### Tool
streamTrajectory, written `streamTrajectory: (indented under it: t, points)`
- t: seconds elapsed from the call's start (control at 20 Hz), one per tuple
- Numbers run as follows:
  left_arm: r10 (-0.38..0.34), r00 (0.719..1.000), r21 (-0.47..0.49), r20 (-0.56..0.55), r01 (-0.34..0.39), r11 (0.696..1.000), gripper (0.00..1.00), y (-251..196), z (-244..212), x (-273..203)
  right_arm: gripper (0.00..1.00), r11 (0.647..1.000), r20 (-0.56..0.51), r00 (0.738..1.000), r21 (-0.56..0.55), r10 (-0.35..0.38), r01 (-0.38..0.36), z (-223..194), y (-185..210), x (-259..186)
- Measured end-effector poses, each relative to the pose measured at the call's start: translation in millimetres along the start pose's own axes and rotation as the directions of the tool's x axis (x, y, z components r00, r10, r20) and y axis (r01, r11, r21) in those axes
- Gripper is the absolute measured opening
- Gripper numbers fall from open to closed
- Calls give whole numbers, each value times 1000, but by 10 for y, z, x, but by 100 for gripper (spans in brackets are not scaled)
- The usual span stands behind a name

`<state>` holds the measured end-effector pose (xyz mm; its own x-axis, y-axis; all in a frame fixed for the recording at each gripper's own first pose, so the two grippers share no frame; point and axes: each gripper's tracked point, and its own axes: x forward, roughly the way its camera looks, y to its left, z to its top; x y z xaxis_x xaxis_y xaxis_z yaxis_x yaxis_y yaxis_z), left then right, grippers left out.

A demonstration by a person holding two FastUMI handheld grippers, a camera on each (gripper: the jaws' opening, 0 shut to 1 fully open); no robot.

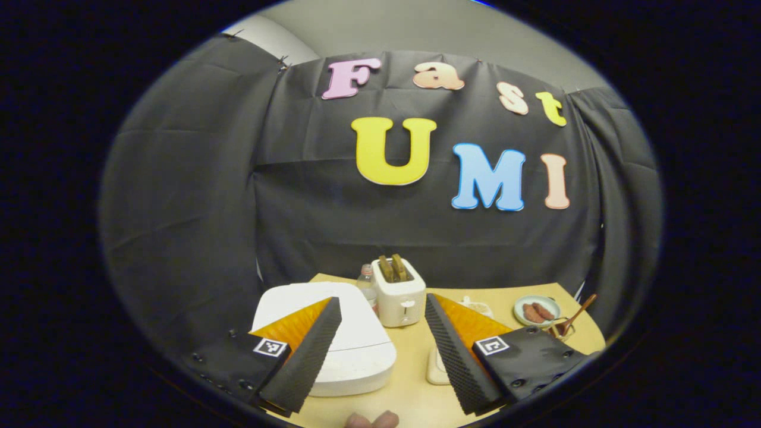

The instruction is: Close the left gripper, press the button to open the rice cooker; take a wooden spoon from the chopstick holder with the right hand, scoop a spoonful of rice and pour it into the rice cooker, then put the wooden spoon back into the chopstick holder.

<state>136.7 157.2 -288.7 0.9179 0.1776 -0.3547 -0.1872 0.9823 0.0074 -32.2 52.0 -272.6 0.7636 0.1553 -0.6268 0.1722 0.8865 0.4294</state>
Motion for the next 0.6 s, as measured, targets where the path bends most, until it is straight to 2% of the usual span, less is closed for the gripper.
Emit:
streamTrajectory:
  t: [0.3, 0.45, 0.6]
  points:
    - [-10, 999, -11, 49, 11, 1000, 94, -1126, 423, -645, 68, 992, 78, 990, -55, 117, -113, 671, -592, 102]
    - [-36, 997, -35, 73, 39, 999, 96, -1956, 486, -977, 68, 986, 130, 979, -85, 155, -144, 996, -1054, 151]
    - [-73, 992, 2, 105, 74, 997, 94, -2777, 535, -1255, 68, 982, 165, 973, -124, 164, -145, 1184, -1532, 279]
